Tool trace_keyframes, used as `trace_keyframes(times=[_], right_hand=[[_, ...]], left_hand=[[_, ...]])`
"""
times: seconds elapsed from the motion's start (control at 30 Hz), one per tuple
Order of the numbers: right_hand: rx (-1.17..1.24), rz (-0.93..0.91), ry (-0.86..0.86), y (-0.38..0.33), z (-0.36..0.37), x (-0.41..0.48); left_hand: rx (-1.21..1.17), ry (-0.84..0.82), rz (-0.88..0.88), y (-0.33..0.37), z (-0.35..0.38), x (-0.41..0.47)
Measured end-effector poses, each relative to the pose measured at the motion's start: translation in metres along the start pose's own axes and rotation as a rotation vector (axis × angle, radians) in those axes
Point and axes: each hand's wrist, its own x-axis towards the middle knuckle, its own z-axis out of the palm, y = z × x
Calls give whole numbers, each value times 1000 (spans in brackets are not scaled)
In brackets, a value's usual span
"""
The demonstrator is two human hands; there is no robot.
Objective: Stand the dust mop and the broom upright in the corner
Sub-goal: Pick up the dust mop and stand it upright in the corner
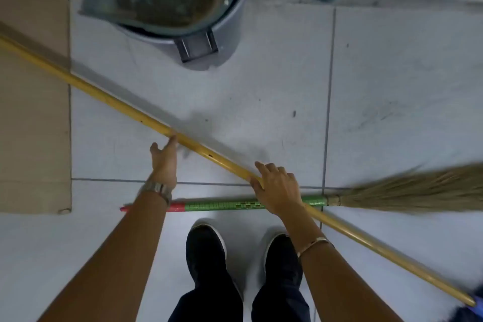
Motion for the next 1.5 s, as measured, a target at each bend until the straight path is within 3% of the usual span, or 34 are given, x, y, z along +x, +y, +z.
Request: trace_keyframes(times=[0.13,0.23,0.37,0.57,0.7,1.13,1.33,1.5], right_hand=[[54,15,-32,-1,20,11],[181,25,-55,0,16,5],[234,16,-61,-5,-19,-23],[293,-11,-193,-12,-112,-93],[350,-80,-192,-31,-194,-146],[471,-327,339,-189,-505,-369],[514,-458,550,-246,-563,-458],[587,-540,625,-302,-556,-490]], left_hand=[[-357,-208,-129,3,1,22],[-491,-222,-118,16,2,4],[-433,-134,5,31,-13,-45],[-391,-309,209,77,-60,-167],[-432,-310,401,124,-86,-262],[-350,-419,1021,371,-254,-622],[-283,-501,1293,401,-337,-755],[-209,-540,1438,390,-397,-797]])
